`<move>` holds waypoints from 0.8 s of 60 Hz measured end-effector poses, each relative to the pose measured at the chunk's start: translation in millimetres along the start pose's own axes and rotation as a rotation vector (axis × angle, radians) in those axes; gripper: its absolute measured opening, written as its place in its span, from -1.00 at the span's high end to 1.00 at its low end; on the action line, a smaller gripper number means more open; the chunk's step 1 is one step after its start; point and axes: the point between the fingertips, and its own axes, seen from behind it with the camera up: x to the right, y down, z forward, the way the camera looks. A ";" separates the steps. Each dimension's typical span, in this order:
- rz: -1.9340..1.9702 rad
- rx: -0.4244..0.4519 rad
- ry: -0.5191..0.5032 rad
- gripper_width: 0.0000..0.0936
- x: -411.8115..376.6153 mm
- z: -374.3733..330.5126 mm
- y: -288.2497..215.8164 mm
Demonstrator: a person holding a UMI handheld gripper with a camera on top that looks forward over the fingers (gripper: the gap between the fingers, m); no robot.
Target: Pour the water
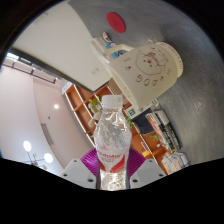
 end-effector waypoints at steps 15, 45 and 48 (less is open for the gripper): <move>-0.866 -0.088 0.083 0.20 -46.3 4.0 31.1; -2.115 0.307 0.471 0.20 -165.0 13.7 -179.9; -2.111 0.339 0.512 0.19 -161.9 10.7 -210.2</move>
